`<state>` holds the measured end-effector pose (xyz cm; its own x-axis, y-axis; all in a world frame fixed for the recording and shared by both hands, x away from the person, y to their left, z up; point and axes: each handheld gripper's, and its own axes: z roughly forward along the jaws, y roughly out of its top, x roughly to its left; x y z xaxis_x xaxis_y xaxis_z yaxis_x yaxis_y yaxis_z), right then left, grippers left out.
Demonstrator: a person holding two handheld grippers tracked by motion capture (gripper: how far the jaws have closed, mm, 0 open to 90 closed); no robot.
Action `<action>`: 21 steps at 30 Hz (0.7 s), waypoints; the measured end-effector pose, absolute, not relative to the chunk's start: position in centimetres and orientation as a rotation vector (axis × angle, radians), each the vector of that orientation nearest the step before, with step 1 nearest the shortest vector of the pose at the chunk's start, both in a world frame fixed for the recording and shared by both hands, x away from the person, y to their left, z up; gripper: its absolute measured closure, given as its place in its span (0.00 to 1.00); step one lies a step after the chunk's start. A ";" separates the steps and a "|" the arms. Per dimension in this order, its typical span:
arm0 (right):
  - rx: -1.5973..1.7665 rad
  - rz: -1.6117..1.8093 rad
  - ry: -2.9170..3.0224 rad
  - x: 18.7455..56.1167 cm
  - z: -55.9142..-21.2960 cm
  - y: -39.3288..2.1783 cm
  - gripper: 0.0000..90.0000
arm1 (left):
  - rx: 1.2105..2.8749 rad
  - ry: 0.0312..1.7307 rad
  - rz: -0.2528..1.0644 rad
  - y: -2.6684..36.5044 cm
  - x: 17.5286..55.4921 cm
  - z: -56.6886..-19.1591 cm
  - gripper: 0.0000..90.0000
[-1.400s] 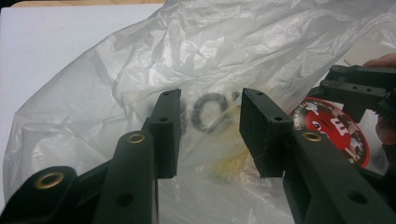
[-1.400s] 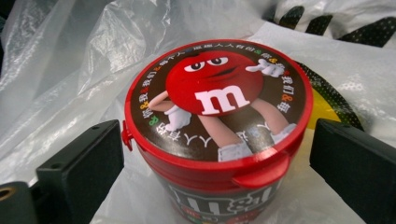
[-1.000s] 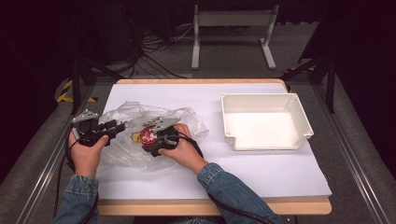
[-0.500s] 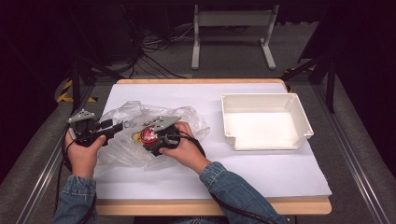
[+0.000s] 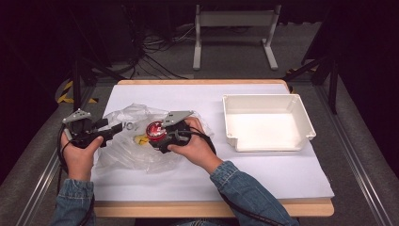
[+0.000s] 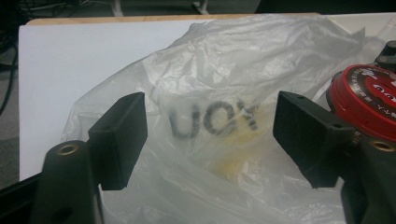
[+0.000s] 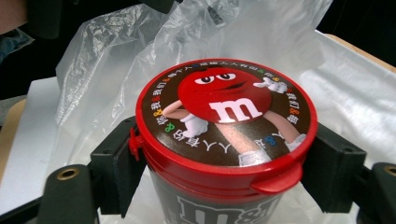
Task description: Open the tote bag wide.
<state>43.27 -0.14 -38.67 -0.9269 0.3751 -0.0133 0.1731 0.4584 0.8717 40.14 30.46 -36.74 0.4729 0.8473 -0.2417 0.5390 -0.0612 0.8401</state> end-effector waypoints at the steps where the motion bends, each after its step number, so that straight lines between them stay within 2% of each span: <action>1: 0.475 1.462 2.501 43.2 -38.4 -0.4 0.27 | 1.739 1.179 0.385 30.5 40.1 -36.7 0.27; 3: 0.465 1.461 2.503 42.9 -38.0 -0.8 0.27 | 1.748 1.166 0.368 30.7 40.0 -36.6 0.22; 21: 0.463 1.459 2.479 41.5 -33.5 -6.6 0.27 | 1.814 1.025 0.280 30.3 39.2 -35.8 0.09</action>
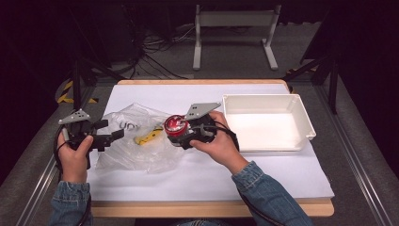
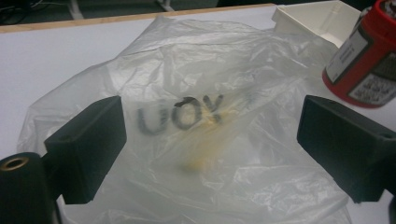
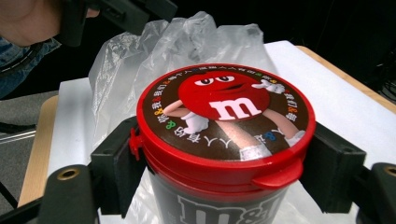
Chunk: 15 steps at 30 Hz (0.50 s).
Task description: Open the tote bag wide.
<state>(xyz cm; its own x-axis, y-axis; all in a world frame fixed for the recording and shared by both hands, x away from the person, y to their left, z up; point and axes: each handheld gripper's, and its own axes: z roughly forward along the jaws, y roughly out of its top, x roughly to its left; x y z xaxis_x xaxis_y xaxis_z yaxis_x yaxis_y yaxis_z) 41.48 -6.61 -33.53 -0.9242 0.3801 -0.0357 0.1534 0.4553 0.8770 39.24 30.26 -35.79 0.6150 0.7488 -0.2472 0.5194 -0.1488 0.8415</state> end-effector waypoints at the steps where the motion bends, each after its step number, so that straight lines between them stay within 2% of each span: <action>1: 0.468 1.456 2.481 41.5 -33.3 -7.1 0.27 | 1.820 1.015 0.275 30.2 39.2 -35.7 0.09; 7: 0.477 1.419 2.492 41.2 -32.4 -8.7 0.27 | 1.806 0.967 0.198 30.0 38.8 -35.1 0.07; 15: 0.516 1.413 2.464 41.0 -31.5 -11.9 0.27 | 1.862 0.908 0.201 29.7 38.4 -35.0 0.06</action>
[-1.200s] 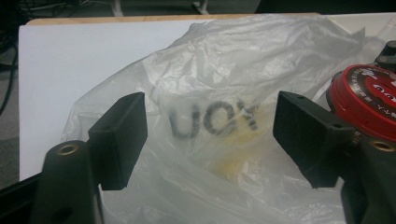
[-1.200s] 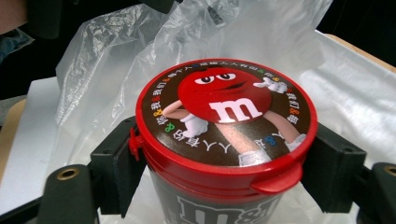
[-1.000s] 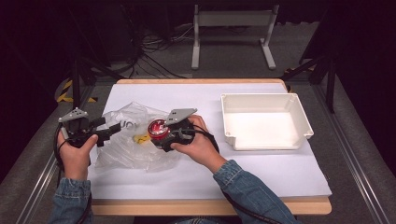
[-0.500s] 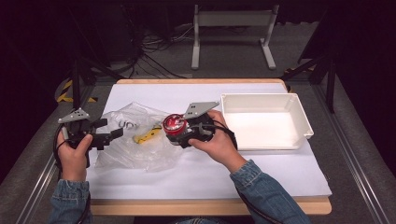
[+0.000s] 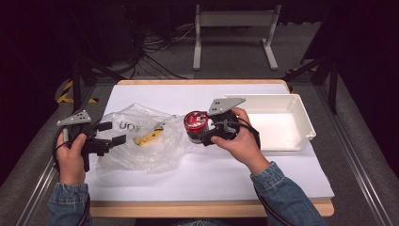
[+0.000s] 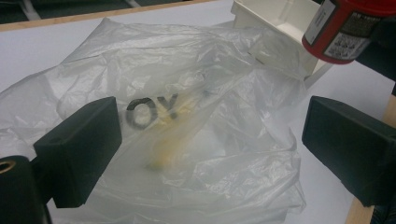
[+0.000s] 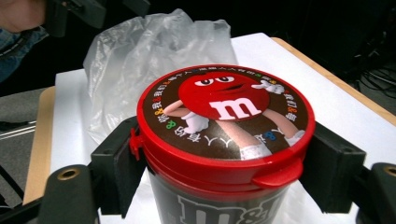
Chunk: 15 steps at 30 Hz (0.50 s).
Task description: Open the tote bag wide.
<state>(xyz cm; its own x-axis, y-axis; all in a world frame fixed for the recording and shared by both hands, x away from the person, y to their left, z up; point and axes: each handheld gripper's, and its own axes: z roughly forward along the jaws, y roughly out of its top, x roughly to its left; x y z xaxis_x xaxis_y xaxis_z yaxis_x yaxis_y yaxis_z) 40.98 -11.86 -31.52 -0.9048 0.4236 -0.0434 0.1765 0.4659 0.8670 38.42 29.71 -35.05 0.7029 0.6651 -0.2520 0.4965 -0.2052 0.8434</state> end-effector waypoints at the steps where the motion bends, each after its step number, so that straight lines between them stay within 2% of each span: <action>1: 0.520 1.402 2.462 41.0 -31.4 -12.2 0.27 | 1.868 0.903 0.204 29.7 38.4 -35.0 0.06; 15: 0.589 1.354 2.435 41.5 -31.0 -15.5 0.27 | 1.924 0.906 0.191 29.3 38.5 -35.0 0.06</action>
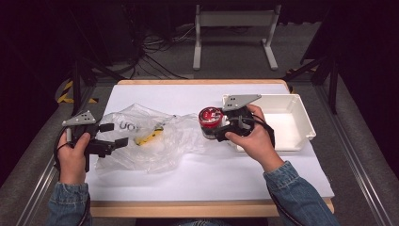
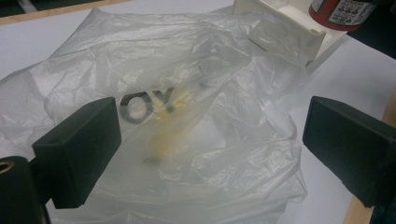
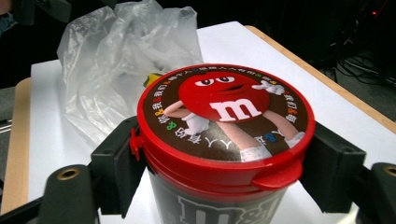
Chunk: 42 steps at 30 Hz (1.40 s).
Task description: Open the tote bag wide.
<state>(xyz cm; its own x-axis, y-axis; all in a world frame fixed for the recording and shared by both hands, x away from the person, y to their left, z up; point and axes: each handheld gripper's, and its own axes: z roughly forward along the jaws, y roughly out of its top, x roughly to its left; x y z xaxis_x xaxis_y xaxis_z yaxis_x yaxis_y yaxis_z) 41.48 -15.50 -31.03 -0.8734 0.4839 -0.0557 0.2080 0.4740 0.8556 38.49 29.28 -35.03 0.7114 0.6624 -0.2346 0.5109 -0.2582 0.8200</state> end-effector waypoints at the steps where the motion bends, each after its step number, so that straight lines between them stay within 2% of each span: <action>1: 0.589 1.354 2.435 41.5 -31.0 -15.5 0.27 | 1.924 0.906 0.191 29.3 38.5 -35.0 0.06; 12: 0.659 1.366 2.400 42.7 -30.9 -18.2 0.27 | 1.906 0.933 0.186 29.9 38.6 -35.2 0.05; 22: 0.751 1.362 2.359 45.6 -31.0 -21.8 0.27 | 1.924 0.929 0.186 30.5 38.4 -35.3 0.04; 42: 0.791 1.267 2.320 49.4 -33.1 -24.0 0.27 | 1.940 0.922 0.160 30.3 38.5 -35.4 0.04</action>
<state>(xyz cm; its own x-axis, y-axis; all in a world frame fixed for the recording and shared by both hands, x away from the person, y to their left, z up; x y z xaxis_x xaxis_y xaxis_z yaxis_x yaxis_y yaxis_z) 49.43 -23.98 -33.15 -0.7693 0.6361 -0.0605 0.2930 0.4354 0.8512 38.45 30.33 -35.39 0.7074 0.6599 -0.2534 0.5357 -0.2667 0.8012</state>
